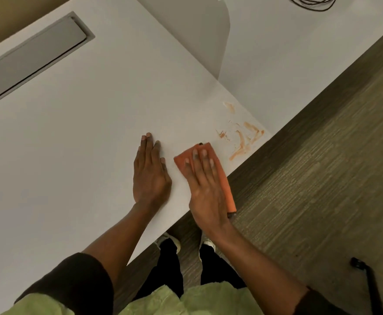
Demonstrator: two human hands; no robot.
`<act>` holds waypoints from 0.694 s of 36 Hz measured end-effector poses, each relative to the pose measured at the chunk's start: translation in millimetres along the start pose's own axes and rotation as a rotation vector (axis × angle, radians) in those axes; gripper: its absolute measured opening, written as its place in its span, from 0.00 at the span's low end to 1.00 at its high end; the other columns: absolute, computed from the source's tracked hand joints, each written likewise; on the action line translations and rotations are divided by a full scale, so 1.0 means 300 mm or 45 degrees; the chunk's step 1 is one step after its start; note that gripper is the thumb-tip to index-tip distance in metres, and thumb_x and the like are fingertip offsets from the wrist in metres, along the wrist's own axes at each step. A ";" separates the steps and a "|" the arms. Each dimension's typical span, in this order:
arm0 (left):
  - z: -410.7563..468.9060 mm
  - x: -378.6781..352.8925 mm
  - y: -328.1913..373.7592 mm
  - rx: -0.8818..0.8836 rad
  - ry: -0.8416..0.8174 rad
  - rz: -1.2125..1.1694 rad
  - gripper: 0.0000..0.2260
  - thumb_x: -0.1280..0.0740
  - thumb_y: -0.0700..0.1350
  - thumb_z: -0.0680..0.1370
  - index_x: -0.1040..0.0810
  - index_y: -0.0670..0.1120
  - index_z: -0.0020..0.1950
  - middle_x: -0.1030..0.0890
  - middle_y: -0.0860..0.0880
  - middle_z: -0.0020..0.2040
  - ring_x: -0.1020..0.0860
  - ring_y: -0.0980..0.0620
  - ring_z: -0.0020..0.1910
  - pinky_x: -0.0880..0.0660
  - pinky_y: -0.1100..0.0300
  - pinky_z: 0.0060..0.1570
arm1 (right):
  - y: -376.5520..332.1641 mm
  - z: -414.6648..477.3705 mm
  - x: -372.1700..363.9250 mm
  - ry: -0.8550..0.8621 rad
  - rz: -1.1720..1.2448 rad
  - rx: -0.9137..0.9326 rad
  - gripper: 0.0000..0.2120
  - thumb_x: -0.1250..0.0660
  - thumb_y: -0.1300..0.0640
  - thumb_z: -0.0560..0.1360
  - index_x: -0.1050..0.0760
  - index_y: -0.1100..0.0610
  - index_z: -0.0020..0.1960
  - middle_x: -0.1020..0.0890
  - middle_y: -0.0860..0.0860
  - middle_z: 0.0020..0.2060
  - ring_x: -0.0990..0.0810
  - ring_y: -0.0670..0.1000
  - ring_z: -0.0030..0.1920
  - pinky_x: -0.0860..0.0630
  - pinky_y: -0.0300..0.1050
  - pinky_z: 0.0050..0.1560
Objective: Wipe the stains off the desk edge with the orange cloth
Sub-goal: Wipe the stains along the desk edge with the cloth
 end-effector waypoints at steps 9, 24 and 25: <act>0.004 0.005 0.008 -0.008 -0.031 0.043 0.25 0.49 0.49 0.91 0.45 0.47 0.89 0.50 0.52 0.90 0.54 0.54 0.89 0.55 0.55 0.86 | 0.128 0.318 0.087 0.056 -0.138 -0.233 0.36 0.53 0.65 0.74 0.43 0.59 0.84 0.42 0.62 0.84 0.49 0.64 0.85 0.48 0.60 0.85; 0.001 0.007 0.014 -0.009 -0.011 0.056 0.25 0.50 0.50 0.91 0.43 0.46 0.88 0.48 0.50 0.90 0.52 0.52 0.89 0.53 0.54 0.86 | 0.004 0.233 0.030 -0.046 -0.043 0.013 0.36 0.57 0.66 0.75 0.43 0.60 0.84 0.43 0.63 0.84 0.51 0.65 0.85 0.47 0.64 0.84; 0.000 0.007 0.015 -0.016 -0.017 0.070 0.25 0.50 0.49 0.91 0.43 0.46 0.88 0.48 0.49 0.90 0.52 0.52 0.89 0.54 0.54 0.86 | 0.027 0.274 0.045 -0.039 -0.061 -0.013 0.37 0.57 0.66 0.74 0.43 0.59 0.84 0.44 0.63 0.84 0.52 0.64 0.85 0.48 0.63 0.84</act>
Point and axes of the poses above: each hand's wrist, its own z-axis towards the middle knuckle, its own x-axis out of the back of the hand, y = z × x, the point moved 4 cm from there along z, towards the middle knuckle
